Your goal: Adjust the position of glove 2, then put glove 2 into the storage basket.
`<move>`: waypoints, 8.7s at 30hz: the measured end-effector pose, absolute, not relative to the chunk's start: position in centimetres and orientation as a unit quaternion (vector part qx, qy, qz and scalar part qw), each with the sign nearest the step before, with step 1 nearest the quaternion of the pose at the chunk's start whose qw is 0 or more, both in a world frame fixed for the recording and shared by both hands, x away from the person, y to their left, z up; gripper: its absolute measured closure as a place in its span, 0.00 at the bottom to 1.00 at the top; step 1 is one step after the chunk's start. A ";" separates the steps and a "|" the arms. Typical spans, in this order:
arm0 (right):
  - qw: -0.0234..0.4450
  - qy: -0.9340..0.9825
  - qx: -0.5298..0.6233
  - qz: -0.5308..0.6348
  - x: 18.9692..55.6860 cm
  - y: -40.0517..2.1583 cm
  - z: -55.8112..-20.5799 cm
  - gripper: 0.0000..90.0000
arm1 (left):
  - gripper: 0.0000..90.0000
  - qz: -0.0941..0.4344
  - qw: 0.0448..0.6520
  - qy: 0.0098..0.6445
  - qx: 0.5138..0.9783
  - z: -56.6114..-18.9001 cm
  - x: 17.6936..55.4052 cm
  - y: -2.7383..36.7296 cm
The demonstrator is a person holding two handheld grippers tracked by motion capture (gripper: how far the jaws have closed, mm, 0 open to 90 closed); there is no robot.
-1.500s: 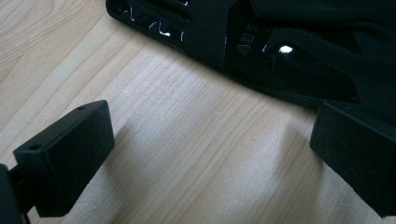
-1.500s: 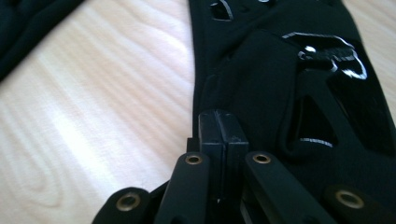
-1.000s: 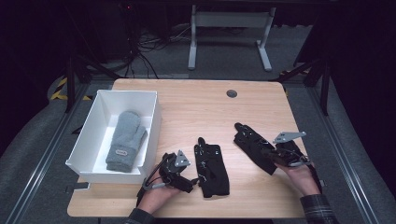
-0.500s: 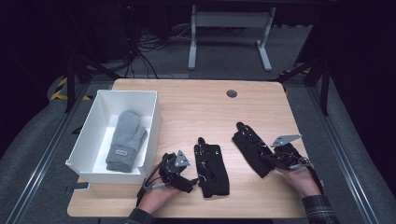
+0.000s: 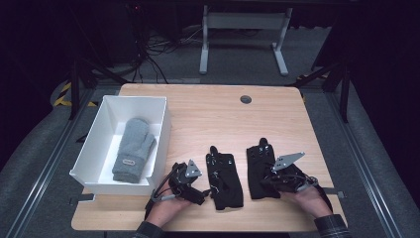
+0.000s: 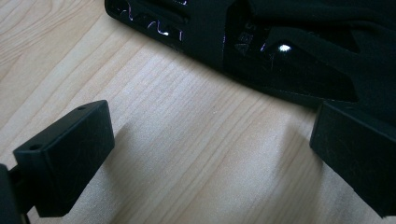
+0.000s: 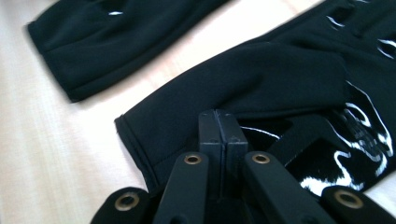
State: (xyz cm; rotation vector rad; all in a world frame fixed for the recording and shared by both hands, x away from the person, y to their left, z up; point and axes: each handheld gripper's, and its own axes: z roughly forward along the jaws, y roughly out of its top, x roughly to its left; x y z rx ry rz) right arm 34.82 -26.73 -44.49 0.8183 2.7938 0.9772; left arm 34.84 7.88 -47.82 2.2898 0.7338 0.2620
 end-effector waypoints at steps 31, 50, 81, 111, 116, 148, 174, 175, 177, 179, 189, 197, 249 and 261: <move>0.110 0.874 0.324 0.344 33.9 -30.2 -44.0 0.50 | 0.42 0.051 0.372 0.316 0.871 -45.4 35.3 5.9; 0.119 0.869 0.335 0.345 34.1 -31.1 -44.1 0.53 | 0.94 0.014 0.360 0.375 0.854 -46.0 37.4 5.6; 0.072 0.883 0.321 0.334 35.9 -29.6 -45.3 1.00 | 0.98 -0.048 0.438 0.358 0.824 -42.6 38.3 6.4; 0.061 0.899 0.265 0.343 37.0 -24.2 -45.5 1.00 | 0.98 -0.052 0.455 0.354 0.815 -40.9 39.8 6.9; 0.059 0.901 0.258 0.345 37.2 -23.3 -45.6 1.00 | 0.98 -0.050 0.456 0.355 0.815 -40.8 39.7 7.0; 0.048 0.908 0.225 0.350 37.1 -19.6 -45.8 1.00 | 0.97 -0.063 0.421 0.309 0.851 -42.5 38.8 2.7; 0.124 0.859 0.327 0.374 37.7 -27.8 -44.7 0.46 | 1.00 -0.069 0.356 0.277 0.890 -44.9 36.5 -0.3; 0.129 0.857 0.333 0.371 37.8 -27.9 -44.8 0.45 | 1.00 -0.065 0.351 0.276 0.892 -45.0 36.4 -0.3; 0.137 0.858 0.335 0.365 37.8 -28.0 -44.8 0.41 | 1.00 -0.062 0.346 0.275 0.895 -44.9 36.2 -0.1; 0.145 0.857 0.336 0.363 37.8 -28.0 -44.8 0.38 | 1.00 -0.057 0.338 0.275 0.898 -44.8 36.0 0.2; 0.159 0.856 0.345 0.351 37.6 -28.2 -44.9 0.34 | 1.00 -0.041 0.311 0.276 0.909 -44.4 35.6 2.4; 0.162 0.851 0.353 0.353 37.6 -28.5 -45.0 0.32 | 0.88 -0.037 0.328 0.272 0.904 -43.2 35.9 2.9; 0.171 0.844 0.377 0.342 38.0 -28.9 -45.6 0.31 | 0.79 0.005 0.278 0.268 0.922 -44.1 40.4 1.9; 0.166 0.848 0.378 0.334 38.3 -28.9 -46.0 0.31 | 0.80 -0.015 0.306 0.290 0.907 -41.3 40.2 2.8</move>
